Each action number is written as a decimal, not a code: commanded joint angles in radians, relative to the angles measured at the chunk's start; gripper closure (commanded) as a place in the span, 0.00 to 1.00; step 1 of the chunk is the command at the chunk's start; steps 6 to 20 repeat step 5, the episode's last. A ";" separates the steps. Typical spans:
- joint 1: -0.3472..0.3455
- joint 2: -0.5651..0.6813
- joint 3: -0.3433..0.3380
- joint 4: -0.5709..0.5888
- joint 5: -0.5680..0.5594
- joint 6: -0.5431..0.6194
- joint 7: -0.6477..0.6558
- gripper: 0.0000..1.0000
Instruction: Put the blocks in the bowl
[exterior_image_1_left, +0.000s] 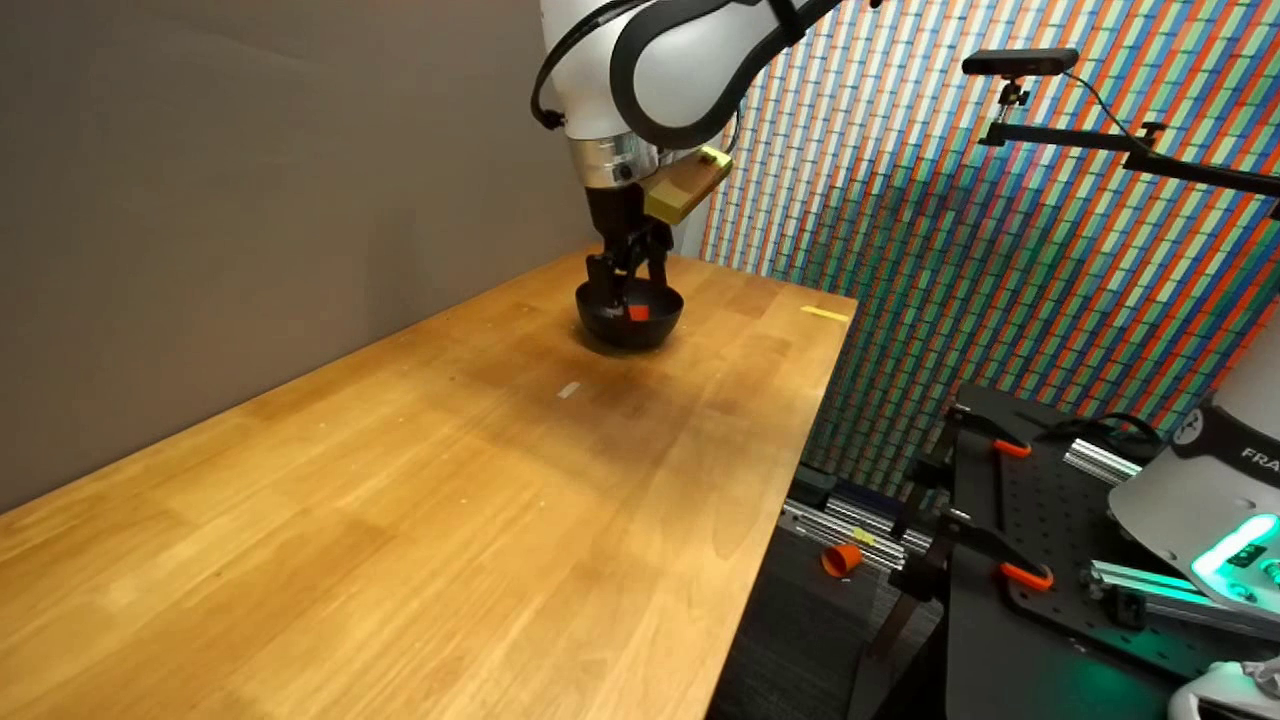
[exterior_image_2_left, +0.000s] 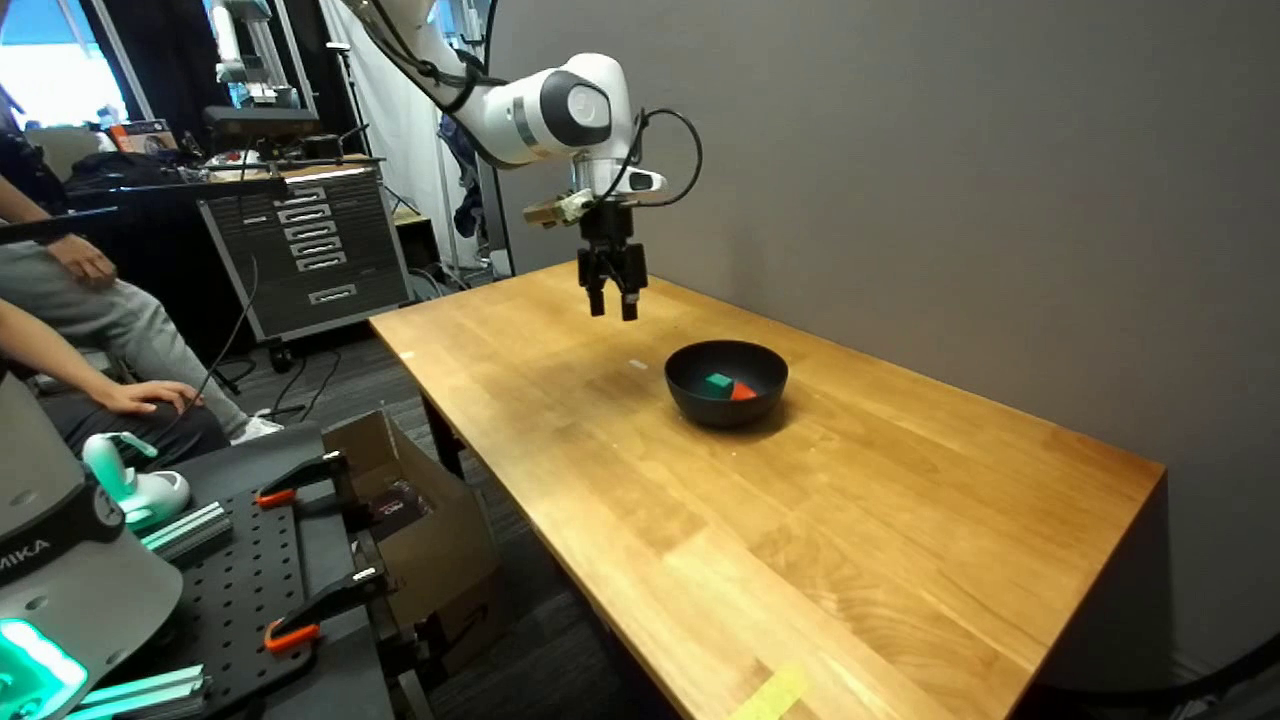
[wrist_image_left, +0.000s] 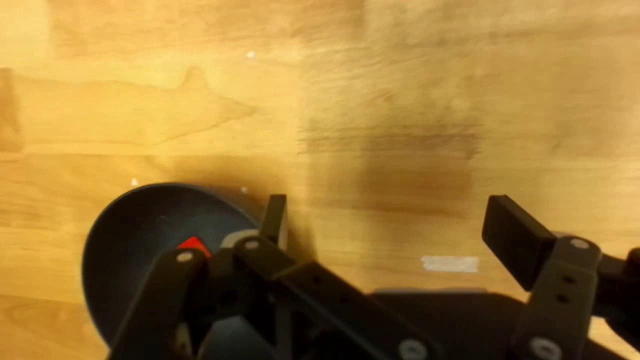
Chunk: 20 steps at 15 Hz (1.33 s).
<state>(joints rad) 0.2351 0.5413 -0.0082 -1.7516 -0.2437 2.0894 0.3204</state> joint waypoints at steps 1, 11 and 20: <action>-0.009 -0.040 0.029 -0.042 0.033 -0.003 -0.026 0.00; -0.019 -0.146 0.064 -0.155 0.069 -0.002 -0.060 0.00; -0.019 -0.146 0.064 -0.155 0.069 -0.002 -0.060 0.00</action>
